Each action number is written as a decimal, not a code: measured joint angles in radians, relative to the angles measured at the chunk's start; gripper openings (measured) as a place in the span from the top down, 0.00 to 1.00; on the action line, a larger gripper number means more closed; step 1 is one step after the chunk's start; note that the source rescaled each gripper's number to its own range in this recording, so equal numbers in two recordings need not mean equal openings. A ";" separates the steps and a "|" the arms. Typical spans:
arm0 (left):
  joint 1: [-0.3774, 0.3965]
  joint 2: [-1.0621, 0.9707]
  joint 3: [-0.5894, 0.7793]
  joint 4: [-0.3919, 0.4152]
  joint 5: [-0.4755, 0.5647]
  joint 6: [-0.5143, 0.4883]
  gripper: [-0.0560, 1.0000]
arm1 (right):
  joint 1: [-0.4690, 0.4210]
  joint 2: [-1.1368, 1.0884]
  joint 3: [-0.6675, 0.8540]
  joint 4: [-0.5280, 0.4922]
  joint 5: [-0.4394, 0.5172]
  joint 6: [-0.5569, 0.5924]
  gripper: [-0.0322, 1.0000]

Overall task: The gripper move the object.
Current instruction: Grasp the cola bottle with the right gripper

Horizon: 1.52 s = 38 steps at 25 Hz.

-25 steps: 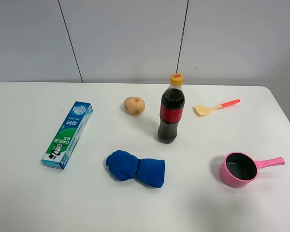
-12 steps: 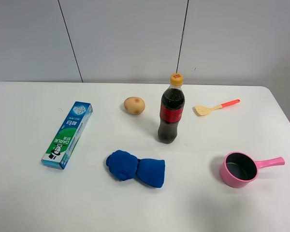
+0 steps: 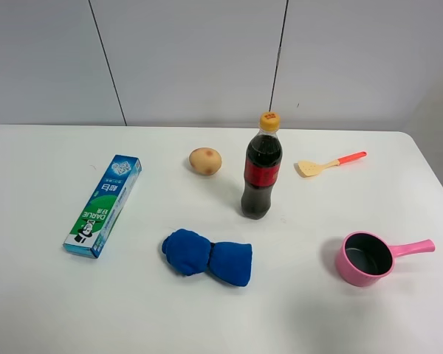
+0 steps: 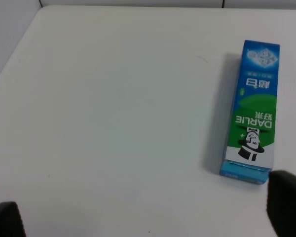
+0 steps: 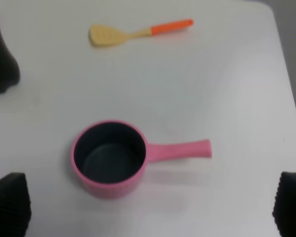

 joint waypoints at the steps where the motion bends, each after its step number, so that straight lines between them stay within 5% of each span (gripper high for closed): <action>1: 0.000 0.000 0.000 0.000 0.000 0.000 0.00 | 0.000 0.041 0.001 0.004 0.000 -0.019 0.00; 5: 0.000 0.000 0.000 0.000 0.000 0.000 0.00 | 0.000 0.247 -0.008 0.070 -0.004 -0.094 0.00; 14: 0.000 0.000 0.000 0.000 0.000 0.000 0.00 | 0.004 0.574 -0.181 0.370 -0.190 -0.322 0.00; 24: 0.000 0.000 0.000 0.000 0.000 0.000 0.00 | 0.263 0.823 -0.190 0.356 -0.458 -0.452 0.00; 31: 0.000 0.000 0.000 0.000 0.000 0.000 0.00 | 0.292 0.922 -0.182 0.347 -0.606 -0.379 0.00; 38: 0.000 0.000 0.000 0.000 0.000 0.000 0.00 | 0.347 0.923 0.076 0.348 -0.963 -0.356 0.00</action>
